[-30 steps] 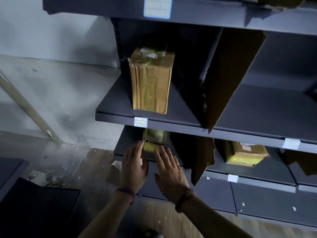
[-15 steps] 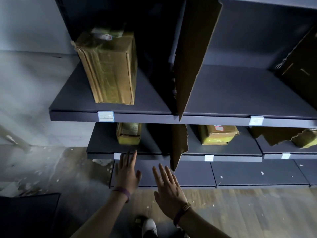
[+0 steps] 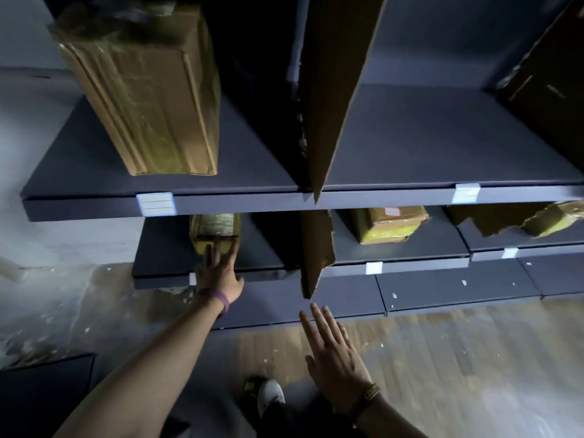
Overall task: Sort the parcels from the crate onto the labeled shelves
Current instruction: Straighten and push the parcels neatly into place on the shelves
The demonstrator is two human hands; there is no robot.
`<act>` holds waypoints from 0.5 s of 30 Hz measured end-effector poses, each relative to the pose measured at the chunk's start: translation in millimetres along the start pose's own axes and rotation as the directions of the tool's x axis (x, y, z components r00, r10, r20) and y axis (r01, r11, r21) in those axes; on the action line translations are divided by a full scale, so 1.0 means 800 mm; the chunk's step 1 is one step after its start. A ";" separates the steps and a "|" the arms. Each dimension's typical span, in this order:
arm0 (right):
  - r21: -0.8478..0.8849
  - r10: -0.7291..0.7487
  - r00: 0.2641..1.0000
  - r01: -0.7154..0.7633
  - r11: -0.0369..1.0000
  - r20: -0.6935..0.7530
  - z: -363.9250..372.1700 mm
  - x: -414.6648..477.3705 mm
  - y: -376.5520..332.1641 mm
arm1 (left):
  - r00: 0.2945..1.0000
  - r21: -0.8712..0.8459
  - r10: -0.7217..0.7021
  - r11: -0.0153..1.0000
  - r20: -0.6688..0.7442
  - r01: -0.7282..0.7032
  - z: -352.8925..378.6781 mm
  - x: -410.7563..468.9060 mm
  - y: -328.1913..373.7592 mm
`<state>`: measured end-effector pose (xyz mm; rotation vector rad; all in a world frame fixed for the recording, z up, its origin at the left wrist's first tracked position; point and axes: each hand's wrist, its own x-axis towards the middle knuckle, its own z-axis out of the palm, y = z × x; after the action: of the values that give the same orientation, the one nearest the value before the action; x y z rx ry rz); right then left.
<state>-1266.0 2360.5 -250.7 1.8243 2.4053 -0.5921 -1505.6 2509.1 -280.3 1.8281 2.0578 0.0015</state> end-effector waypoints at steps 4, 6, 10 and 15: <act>-0.032 0.073 0.997 -0.074 0.997 -0.031 -0.008 -0.013 0.027 | 0.995 -0.003 0.075 0.997 -0.064 -0.075 0.009 -0.011 0.023; -0.008 0.112 0.993 -0.112 0.994 -0.033 -0.012 -0.012 0.032 | 0.995 0.026 0.083 0.996 -0.063 -0.082 0.010 -0.014 0.030; 0.058 0.143 0.987 -0.138 0.989 -0.078 -0.013 -0.006 0.042 | 1.000 0.053 0.012 0.999 0.021 -0.014 0.009 -0.006 0.026; 0.088 0.176 0.983 -0.170 0.981 -0.057 -0.017 -0.001 0.057 | 1.000 0.019 -0.001 1.000 0.010 0.000 0.007 0.002 0.039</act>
<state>-1220.6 2374.4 -249.8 2.0903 2.2596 -0.6339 -1474.2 2514.2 -277.9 1.8351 2.0580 -0.0280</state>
